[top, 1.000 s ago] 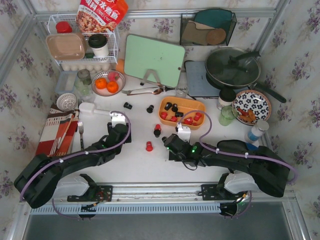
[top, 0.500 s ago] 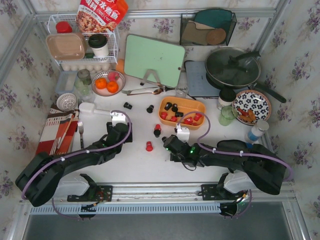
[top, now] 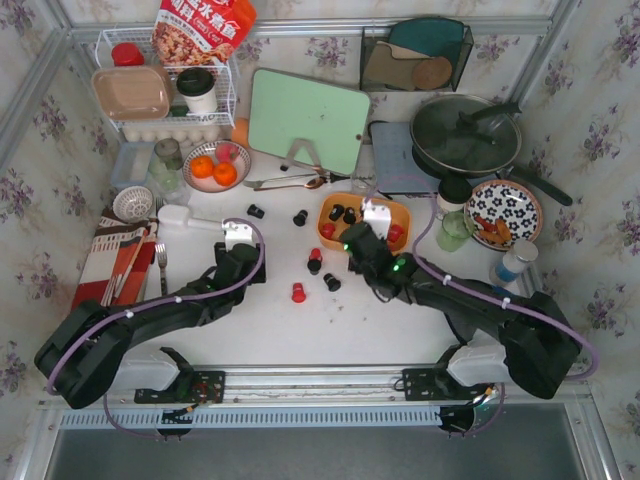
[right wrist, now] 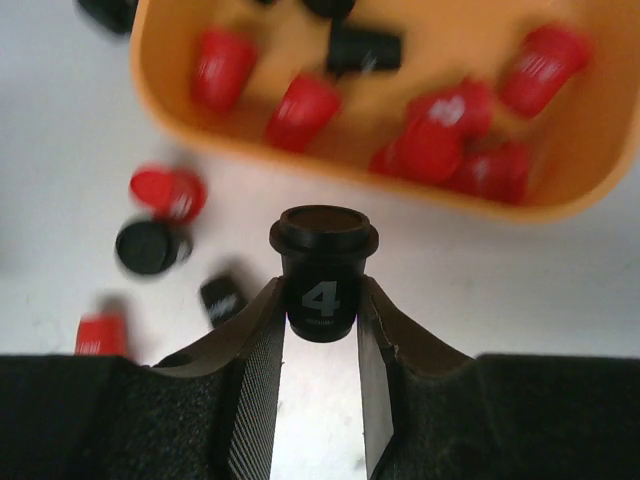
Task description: Mix the coffee capsules in the storage basket
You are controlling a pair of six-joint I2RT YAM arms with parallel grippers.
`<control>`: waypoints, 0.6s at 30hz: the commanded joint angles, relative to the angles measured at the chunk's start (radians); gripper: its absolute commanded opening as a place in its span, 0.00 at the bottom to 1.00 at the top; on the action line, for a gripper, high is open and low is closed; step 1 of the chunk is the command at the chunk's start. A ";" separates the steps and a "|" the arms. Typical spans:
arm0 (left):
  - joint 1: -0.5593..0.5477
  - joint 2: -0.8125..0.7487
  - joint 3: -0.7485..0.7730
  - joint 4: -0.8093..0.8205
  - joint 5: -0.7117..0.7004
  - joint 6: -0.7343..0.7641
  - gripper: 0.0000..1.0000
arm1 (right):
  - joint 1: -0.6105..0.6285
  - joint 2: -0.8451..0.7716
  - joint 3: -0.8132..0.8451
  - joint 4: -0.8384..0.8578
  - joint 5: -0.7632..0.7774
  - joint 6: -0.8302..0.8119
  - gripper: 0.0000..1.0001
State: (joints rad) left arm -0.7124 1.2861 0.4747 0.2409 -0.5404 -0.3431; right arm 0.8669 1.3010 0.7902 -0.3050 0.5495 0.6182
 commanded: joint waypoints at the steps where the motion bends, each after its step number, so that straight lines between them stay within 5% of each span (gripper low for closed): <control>1: 0.002 0.006 0.012 0.009 -0.005 -0.019 0.69 | -0.142 0.026 0.051 0.138 -0.005 -0.189 0.24; 10: 0.005 0.030 0.039 -0.025 -0.020 -0.032 0.69 | -0.426 0.288 0.157 0.277 -0.181 -0.264 0.33; 18: 0.007 0.043 0.048 -0.028 -0.009 -0.024 0.72 | -0.476 0.364 0.221 0.255 -0.221 -0.293 0.76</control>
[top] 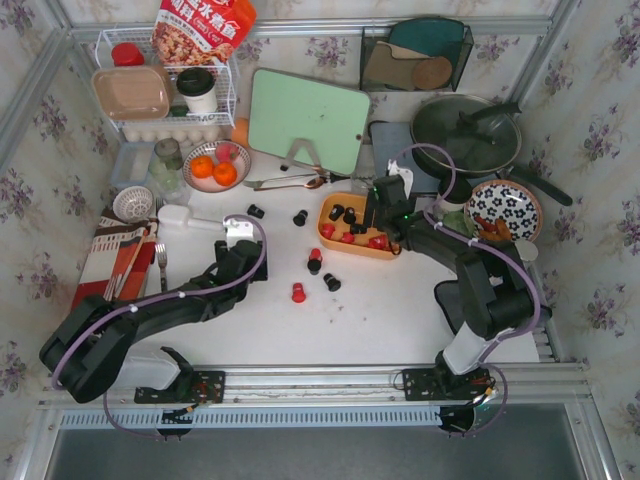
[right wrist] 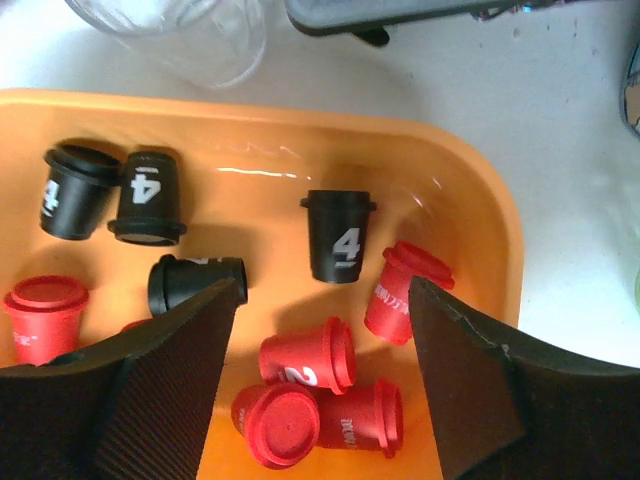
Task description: Mix the coffee capsules in the storage basket
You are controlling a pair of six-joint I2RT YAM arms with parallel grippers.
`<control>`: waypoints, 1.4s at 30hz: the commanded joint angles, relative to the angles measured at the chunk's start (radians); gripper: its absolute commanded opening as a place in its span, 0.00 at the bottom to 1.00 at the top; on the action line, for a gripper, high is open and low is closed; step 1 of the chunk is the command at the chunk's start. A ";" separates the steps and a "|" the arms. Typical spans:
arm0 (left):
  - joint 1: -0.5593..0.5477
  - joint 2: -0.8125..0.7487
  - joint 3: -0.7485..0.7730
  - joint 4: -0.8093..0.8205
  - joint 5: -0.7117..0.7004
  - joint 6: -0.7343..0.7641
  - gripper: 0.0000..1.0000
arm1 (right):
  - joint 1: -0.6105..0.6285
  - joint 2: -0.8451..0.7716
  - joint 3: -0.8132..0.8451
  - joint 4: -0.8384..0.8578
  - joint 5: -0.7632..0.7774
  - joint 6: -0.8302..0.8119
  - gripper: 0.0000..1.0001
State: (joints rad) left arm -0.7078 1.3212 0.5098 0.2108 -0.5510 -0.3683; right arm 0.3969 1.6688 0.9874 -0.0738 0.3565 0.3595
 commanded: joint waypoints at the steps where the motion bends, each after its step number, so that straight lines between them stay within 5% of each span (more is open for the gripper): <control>1: 0.002 0.009 0.015 0.000 0.002 0.001 0.73 | -0.006 -0.013 0.030 0.004 -0.028 -0.041 0.77; 10: 0.004 0.025 0.030 -0.010 0.006 0.002 0.74 | 0.150 -0.230 0.000 -0.083 0.039 -0.130 0.73; 16: 0.004 0.031 0.037 -0.017 0.006 0.001 0.73 | 0.319 -0.318 -0.028 -0.137 -0.066 -0.095 0.67; 26: 0.004 0.029 0.035 -0.021 -0.001 -0.004 0.71 | 0.465 -0.083 0.099 -0.356 -0.137 -0.156 0.59; 30: 0.004 0.025 0.034 -0.022 -0.004 -0.008 0.71 | 0.471 -0.011 0.127 -0.382 -0.118 -0.159 0.51; 42: 0.004 0.030 0.039 -0.028 -0.006 -0.008 0.71 | 0.472 0.106 0.133 -0.401 -0.146 -0.180 0.46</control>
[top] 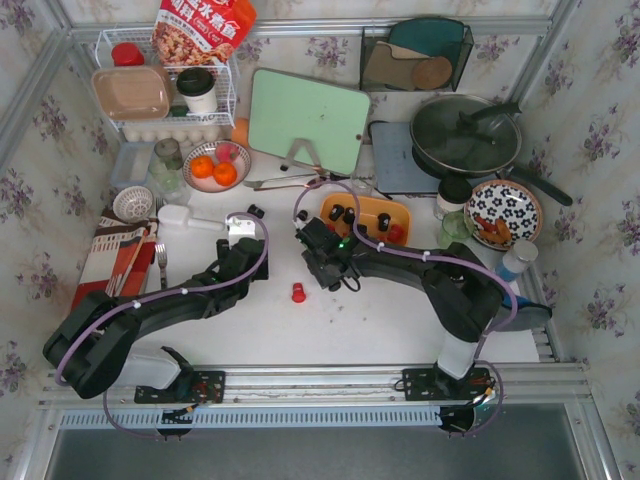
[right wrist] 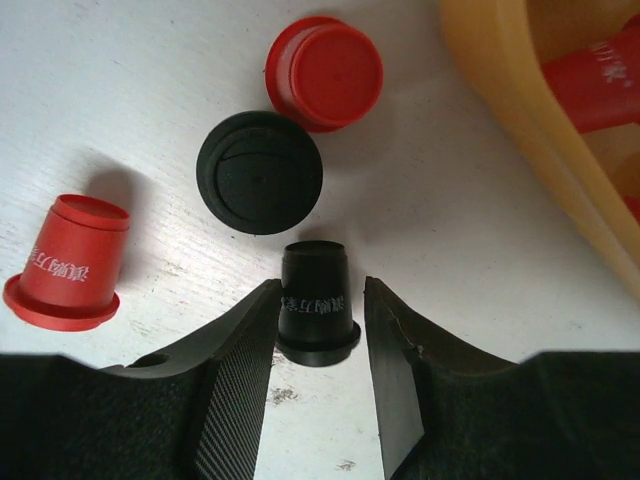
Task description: Mix the coffee capsules in the storage basket
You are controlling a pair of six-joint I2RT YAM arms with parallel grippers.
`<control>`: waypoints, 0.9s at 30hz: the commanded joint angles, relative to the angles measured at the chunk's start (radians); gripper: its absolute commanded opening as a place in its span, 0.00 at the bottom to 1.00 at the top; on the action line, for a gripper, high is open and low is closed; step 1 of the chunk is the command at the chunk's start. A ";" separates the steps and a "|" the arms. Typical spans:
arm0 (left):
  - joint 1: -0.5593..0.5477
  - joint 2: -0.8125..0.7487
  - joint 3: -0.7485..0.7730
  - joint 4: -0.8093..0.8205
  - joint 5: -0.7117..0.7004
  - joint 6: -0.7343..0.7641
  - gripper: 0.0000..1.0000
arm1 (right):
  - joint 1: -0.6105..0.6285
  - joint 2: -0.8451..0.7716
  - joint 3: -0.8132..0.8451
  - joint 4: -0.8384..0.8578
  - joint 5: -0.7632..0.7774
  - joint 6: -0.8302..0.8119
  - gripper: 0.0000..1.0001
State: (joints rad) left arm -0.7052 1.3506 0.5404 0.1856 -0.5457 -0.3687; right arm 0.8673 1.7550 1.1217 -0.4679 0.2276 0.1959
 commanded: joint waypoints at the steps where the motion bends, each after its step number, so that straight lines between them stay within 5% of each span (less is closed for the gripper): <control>1: 0.001 0.001 0.010 -0.003 -0.011 -0.008 0.71 | 0.001 0.024 -0.004 -0.003 -0.017 -0.017 0.45; 17: 0.001 0.005 0.014 -0.006 -0.011 -0.007 0.71 | -0.001 -0.043 -0.010 0.026 0.042 -0.003 0.24; 27: 0.001 0.004 0.013 -0.006 -0.010 -0.006 0.71 | -0.090 -0.321 -0.113 0.286 0.316 -0.062 0.22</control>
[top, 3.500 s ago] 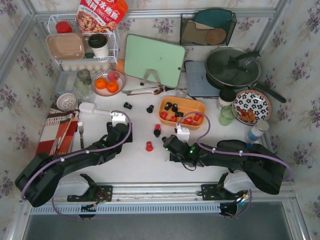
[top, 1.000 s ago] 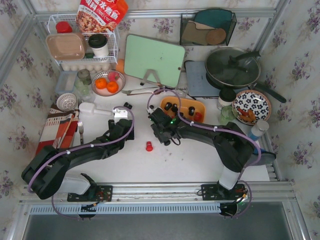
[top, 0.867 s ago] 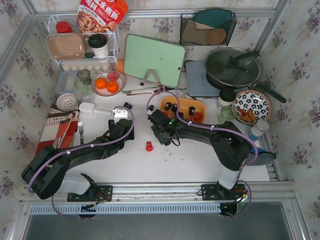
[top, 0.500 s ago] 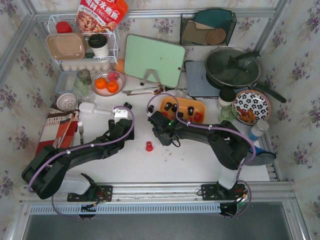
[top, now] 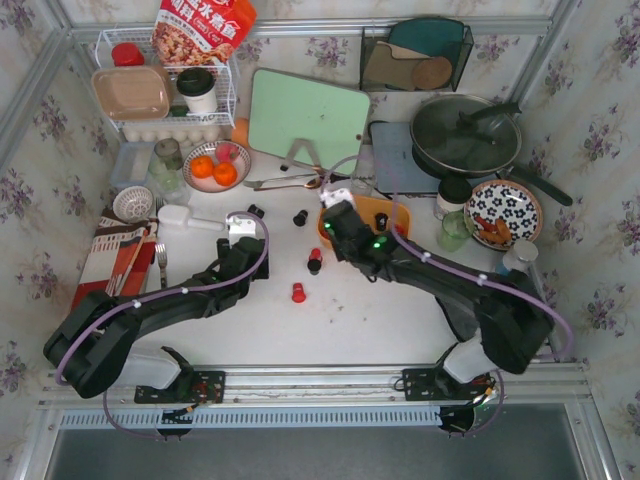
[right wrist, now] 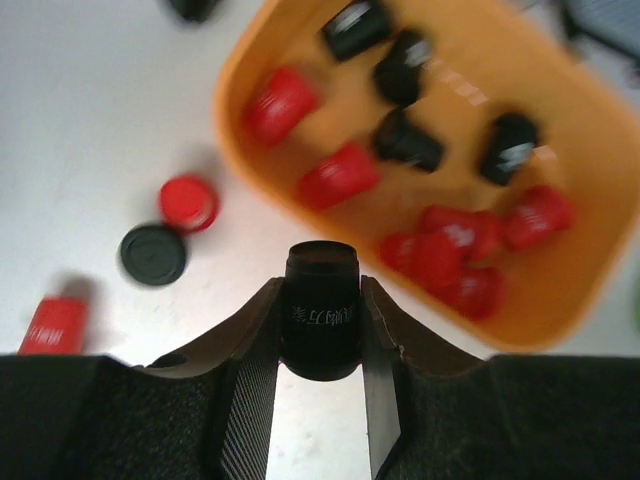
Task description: Mix the coffee capsules in the storage basket
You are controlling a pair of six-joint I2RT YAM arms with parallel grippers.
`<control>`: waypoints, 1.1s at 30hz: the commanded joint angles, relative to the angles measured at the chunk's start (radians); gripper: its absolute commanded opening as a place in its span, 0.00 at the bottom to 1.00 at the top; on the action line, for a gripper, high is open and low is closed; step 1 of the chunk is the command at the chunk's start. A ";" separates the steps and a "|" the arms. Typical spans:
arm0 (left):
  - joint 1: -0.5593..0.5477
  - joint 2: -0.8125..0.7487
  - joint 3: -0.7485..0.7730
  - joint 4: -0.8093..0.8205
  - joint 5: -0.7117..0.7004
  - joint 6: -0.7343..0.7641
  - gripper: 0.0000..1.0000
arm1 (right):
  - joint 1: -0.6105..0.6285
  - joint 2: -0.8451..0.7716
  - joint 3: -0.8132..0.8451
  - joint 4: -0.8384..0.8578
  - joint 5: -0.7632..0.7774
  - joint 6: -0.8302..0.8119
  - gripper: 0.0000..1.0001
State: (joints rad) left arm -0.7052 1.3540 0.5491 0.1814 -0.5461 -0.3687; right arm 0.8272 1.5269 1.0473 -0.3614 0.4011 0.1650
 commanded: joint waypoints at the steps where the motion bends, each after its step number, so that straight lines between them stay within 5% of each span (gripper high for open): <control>1: 0.001 0.000 0.003 -0.002 -0.009 -0.006 0.71 | -0.080 -0.120 -0.058 0.225 0.145 -0.037 0.22; 9: 0.001 -0.003 0.001 0.000 -0.010 -0.007 0.71 | -0.415 -0.097 -0.132 0.404 -0.088 0.048 0.24; 17: 0.000 0.009 0.012 -0.004 -0.009 -0.004 0.71 | -0.449 0.041 -0.161 0.436 -0.093 0.109 0.30; 27: 0.001 -0.008 0.019 -0.028 -0.015 0.001 0.71 | -0.450 0.031 -0.176 0.431 -0.096 0.106 0.71; 29: 0.001 -0.028 0.017 -0.033 -0.016 0.006 0.71 | -0.450 0.011 -0.170 0.423 -0.092 0.095 0.98; 33: 0.001 -0.068 0.037 -0.084 -0.028 0.026 0.71 | -0.450 -0.047 -0.179 0.419 -0.089 0.072 1.00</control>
State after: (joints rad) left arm -0.7052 1.3159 0.5659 0.1360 -0.5495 -0.3672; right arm 0.3779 1.5204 0.8673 0.0399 0.3080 0.2581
